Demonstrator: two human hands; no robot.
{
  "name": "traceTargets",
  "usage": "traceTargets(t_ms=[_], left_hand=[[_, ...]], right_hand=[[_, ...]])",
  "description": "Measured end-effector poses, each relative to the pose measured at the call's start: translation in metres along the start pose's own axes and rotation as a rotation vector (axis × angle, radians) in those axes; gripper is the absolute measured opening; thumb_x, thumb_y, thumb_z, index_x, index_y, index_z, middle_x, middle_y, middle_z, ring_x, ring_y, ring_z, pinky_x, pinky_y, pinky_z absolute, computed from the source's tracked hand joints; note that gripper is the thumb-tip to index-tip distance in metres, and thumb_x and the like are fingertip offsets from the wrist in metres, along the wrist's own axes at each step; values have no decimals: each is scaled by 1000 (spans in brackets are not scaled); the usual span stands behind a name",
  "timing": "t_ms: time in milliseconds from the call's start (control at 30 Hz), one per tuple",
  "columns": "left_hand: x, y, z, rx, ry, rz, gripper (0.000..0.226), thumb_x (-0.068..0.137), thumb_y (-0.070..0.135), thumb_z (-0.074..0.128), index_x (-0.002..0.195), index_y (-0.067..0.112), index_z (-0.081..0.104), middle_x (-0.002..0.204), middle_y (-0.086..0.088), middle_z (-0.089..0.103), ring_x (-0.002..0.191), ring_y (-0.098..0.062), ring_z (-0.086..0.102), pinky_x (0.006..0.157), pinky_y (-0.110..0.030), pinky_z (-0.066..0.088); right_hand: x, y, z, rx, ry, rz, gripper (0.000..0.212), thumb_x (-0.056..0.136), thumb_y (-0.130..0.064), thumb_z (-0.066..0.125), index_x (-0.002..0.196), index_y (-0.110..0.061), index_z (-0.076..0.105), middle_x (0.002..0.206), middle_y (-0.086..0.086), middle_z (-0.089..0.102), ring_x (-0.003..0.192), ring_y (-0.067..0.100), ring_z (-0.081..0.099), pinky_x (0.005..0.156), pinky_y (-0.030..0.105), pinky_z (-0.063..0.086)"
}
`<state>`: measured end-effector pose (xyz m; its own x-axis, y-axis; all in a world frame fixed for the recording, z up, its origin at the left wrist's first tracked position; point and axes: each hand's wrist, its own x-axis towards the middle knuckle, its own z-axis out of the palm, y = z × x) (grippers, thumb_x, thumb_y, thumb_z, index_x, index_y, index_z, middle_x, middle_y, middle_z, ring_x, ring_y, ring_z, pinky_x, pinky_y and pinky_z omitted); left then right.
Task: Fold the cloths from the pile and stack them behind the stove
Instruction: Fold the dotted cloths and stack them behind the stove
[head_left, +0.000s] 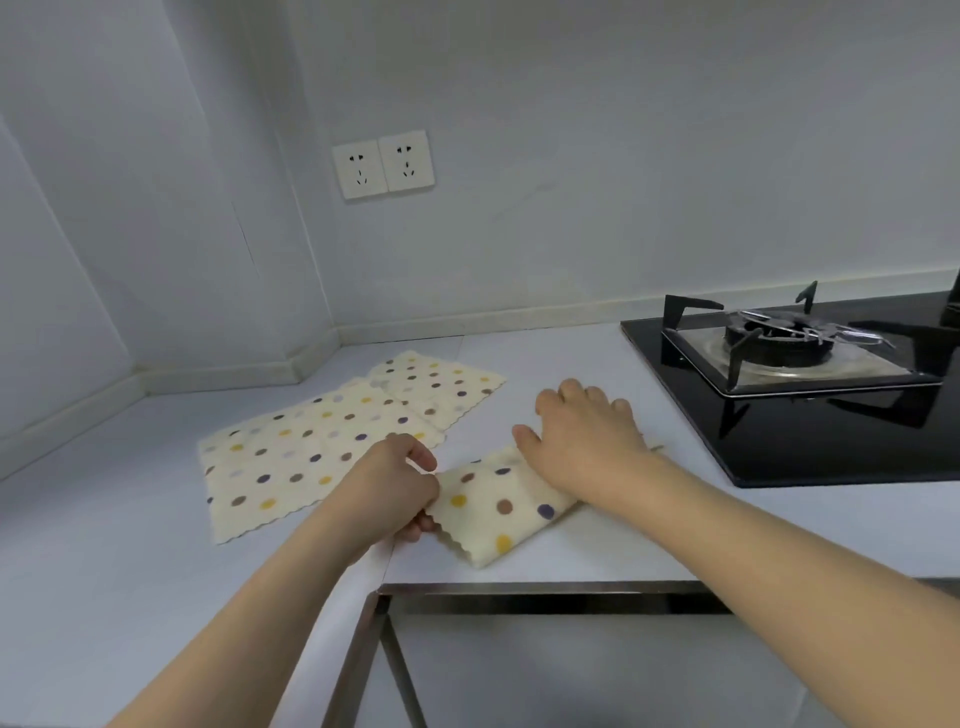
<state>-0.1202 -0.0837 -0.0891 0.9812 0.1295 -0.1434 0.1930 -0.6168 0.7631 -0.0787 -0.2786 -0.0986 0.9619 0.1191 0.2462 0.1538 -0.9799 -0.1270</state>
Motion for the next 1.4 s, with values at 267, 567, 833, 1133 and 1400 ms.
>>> traceTargets(t_ms=[267,567,833,1133,1400], left_hand=[[-2,-4,7,302,44,258,21,87,16,52,101,32,54,87,2,61,68,-17,59,63,-28,47],[-1,-10,9,376,60,354,28,99,18,41,100,34,64,94,0,66,86,-22,62,77,-33,52],[8,-18,6,382,56,368,20,98,24,50,104,33,67,98,14,63,86,0,54,68,-12,41],[10,-25,4,411,76,426,24,99,22,49,109,28,69,99,17,64,84,4,53,69,-7,37],[8,-27,-4,370,30,408,22,98,23,50,106,30,70,101,19,64,89,5,54,70,-6,36]], right_hand=[[-16,8,18,48,-378,44,69,95,-64,13,152,-25,13,161,1,2,147,29,-3,113,63,-2],[8,48,23,12,-383,-48,58,102,-46,13,154,-24,2,162,4,-8,148,22,-8,119,43,-5],[-36,-17,17,63,-336,-137,71,97,-60,14,154,-20,2,162,2,-7,148,26,-6,116,56,-3],[-58,-18,10,161,-144,-276,68,90,-63,39,145,-23,31,154,0,18,142,22,13,115,48,16],[-82,-14,5,220,-68,-456,37,88,-59,49,103,-26,55,107,-11,44,102,11,39,92,29,37]])
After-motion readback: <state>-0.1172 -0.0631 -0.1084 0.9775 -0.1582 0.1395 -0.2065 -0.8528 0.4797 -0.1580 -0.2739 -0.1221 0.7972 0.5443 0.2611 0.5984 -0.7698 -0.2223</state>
